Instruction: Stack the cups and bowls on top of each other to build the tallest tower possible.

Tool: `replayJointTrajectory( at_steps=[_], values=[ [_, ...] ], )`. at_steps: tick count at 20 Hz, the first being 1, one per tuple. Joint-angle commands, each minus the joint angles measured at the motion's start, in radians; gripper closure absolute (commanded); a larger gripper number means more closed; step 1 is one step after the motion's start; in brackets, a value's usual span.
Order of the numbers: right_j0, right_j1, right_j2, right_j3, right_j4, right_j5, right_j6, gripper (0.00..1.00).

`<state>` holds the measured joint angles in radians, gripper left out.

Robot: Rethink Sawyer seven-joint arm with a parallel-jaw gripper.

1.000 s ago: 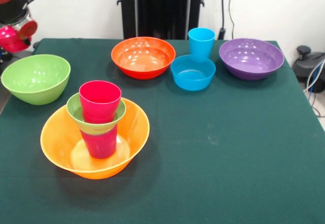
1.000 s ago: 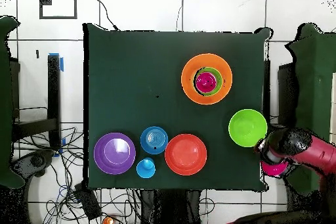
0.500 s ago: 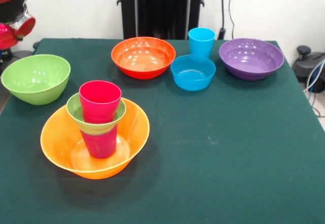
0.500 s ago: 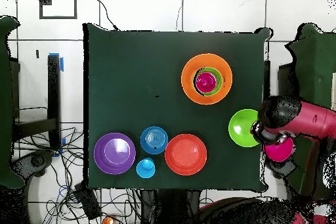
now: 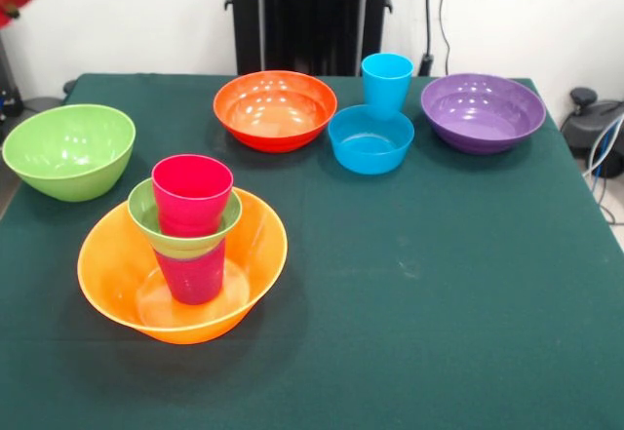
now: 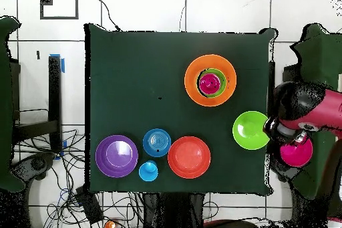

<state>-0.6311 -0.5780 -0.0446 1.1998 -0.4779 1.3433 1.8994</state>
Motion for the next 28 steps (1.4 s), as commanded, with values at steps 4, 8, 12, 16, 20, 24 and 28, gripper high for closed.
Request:
replayJointTrajectory(
  at_steps=[4,8,12,16,20,24,28],
  values=[
    [0.059,0.013,0.117,-0.147,-0.06,0.07,-0.242,1.0],
    [0.077,0.055,0.107,-0.183,-0.058,0.014,-0.159,1.0],
    [0.135,0.116,0.075,-0.227,-0.091,-0.021,-0.052,1.0],
    [0.193,0.127,0.046,-0.237,-0.066,-0.013,0.042,1.0],
    [0.224,0.151,0.031,-0.252,-0.048,-0.027,0.074,1.0],
    [0.254,0.147,0.001,-0.197,-0.032,-0.098,0.134,1.0],
    [0.288,0.14,-0.014,-0.159,-0.01,-0.141,0.175,1.0]
  ],
)
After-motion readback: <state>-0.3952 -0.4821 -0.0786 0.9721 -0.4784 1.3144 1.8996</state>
